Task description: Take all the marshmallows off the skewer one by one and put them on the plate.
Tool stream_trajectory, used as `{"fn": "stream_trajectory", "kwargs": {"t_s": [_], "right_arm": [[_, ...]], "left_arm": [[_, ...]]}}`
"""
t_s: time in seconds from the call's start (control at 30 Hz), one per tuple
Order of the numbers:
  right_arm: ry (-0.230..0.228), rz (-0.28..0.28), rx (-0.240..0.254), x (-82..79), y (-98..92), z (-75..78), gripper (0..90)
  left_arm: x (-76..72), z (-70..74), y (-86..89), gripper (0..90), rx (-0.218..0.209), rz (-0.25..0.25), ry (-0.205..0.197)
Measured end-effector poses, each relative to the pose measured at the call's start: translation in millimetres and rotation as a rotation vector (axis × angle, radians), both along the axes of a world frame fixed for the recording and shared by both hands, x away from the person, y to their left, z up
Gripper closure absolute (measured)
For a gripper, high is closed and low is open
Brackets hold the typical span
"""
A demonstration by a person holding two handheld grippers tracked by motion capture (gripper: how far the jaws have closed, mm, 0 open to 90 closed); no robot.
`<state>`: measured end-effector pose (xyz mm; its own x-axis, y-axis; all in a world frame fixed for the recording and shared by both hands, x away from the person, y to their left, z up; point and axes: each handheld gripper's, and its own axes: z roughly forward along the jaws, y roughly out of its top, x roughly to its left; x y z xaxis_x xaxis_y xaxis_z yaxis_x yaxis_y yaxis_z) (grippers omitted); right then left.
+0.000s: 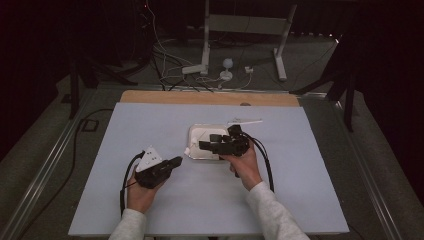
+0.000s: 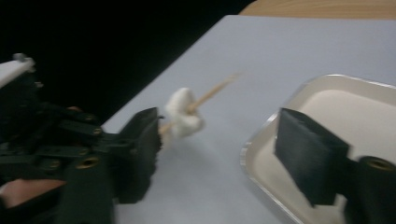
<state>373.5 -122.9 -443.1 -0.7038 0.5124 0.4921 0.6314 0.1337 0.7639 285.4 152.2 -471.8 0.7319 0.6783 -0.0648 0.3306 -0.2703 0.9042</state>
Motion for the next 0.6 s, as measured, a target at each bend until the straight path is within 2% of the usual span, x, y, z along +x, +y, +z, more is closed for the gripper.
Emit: {"fn": "stream_trajectory", "kwargs": {"t_s": [0.13, 0.3, 0.4, 0.47, 0.6], "right_arm": [[0.016, 0.036, 0.021, -0.2, 6.8, -2.6, 43.5], [0.067, 0.067, 0.05, 1.4, 13.1, -7.2, 51.3], [0.096, 0.077, 0.064, 1.8, 15.3, -9.2, 65.6], [0.114, 0.079, 0.084, 1.8, 15.7, -9.5, 71.4], [0.121, 0.072, 0.114, 1.3, 13.8, -7.0, 76.3]], "left_arm": [[-0.5, 0.3, -1.3, 90.0, -0.006, -0.009, -0.003], [-1.1, 0.7, -2.4, 90.0, -0.019, -0.026, -0.008], [-1.1, 0.3, -2.9, 90.0, -0.013, -0.024, -0.007], [-0.7, -0.5, -1.5, 90.0, -0.019, -0.02, -0.005], [-0.3, -0.3, -0.1, 90.0, -0.028, -0.024, -0.007]]}}
